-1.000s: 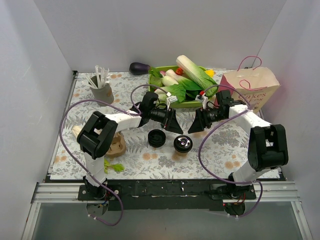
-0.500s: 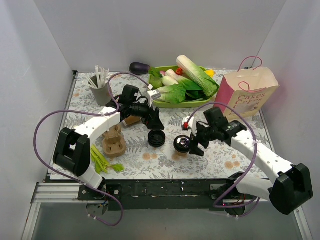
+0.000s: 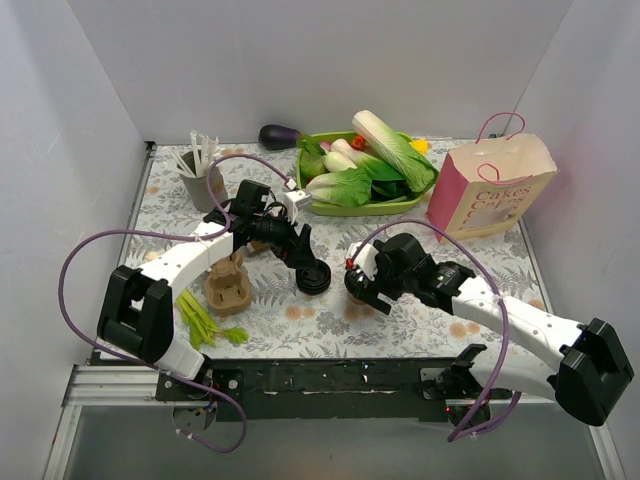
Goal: Pack the takeout coffee
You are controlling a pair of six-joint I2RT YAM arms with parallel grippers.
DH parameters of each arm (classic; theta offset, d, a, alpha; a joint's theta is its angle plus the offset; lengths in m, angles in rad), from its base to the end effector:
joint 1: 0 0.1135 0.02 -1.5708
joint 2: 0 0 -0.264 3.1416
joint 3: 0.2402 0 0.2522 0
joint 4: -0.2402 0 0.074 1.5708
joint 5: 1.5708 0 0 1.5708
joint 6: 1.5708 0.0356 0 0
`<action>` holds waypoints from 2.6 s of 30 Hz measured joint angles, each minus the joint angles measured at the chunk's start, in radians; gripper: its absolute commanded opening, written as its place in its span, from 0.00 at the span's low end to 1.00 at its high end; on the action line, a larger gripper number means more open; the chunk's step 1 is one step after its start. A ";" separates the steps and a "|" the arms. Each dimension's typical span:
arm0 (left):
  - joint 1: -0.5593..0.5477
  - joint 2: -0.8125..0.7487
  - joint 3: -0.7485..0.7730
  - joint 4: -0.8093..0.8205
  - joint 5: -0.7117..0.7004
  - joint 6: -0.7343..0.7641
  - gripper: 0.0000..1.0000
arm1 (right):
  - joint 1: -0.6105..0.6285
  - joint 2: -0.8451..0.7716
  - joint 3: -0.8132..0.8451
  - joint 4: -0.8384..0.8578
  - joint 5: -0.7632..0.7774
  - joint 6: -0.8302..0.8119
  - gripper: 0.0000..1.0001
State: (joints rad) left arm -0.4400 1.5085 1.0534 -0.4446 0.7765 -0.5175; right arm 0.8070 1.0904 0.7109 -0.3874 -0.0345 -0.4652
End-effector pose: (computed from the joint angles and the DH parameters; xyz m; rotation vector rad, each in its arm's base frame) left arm 0.2714 -0.1554 0.2454 0.2672 2.5870 -1.3483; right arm 0.1559 0.1645 0.2366 -1.4079 1.8775 0.2095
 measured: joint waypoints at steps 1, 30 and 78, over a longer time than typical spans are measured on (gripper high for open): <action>0.000 -0.003 0.000 0.001 -0.001 0.000 0.78 | 0.000 0.008 -0.004 0.018 0.010 0.014 0.98; 0.014 -0.013 0.121 -0.058 -0.409 -0.036 0.83 | -0.161 0.406 0.175 0.318 0.086 0.009 0.96; 0.323 0.302 0.294 -0.348 -0.242 0.429 0.77 | -0.193 1.236 1.154 0.220 -0.864 0.513 0.68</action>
State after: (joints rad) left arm -0.1169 1.8103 1.3472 -0.7925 0.5346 -0.0883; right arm 0.6144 2.3264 1.8652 -0.1669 -0.8982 0.0475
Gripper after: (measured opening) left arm 0.748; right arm 0.677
